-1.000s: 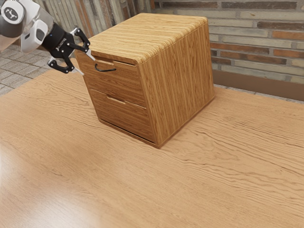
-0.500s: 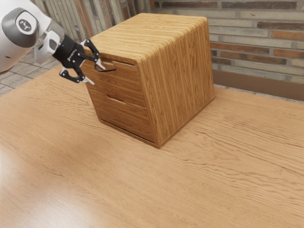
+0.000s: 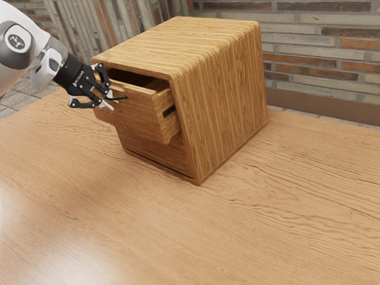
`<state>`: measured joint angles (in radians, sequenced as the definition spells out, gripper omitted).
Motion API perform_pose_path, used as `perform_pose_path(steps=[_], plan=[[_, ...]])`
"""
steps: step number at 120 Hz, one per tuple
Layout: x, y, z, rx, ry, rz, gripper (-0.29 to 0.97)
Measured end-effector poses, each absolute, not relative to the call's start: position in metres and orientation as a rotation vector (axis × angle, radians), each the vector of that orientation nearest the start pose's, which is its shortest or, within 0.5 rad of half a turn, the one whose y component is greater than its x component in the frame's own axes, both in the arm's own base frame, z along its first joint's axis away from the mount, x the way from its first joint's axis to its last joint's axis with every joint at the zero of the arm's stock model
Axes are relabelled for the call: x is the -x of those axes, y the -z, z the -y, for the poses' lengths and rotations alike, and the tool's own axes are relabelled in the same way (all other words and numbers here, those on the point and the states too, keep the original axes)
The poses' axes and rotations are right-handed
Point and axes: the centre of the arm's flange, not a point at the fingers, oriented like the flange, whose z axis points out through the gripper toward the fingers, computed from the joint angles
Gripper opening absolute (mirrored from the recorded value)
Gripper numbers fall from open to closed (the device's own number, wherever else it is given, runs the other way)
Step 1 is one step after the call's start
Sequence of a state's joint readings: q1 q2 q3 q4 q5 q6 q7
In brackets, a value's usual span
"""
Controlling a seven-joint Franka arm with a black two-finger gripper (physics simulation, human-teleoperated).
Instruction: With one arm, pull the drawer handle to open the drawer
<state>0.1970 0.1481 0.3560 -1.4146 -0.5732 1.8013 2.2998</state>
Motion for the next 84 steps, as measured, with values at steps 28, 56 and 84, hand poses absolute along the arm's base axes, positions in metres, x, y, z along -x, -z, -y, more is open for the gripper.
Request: perform_pose_path(steps=[28,56,84], plan=[[-0.517,-0.655,-0.272,1.920,0.863,-2.079,-0.10],[-0.463,-0.660,-0.281,1.941,0.881,-2.028,-0.09],[-0.447,-0.654,-0.276,1.921,0.798,-2.064,-0.11]])
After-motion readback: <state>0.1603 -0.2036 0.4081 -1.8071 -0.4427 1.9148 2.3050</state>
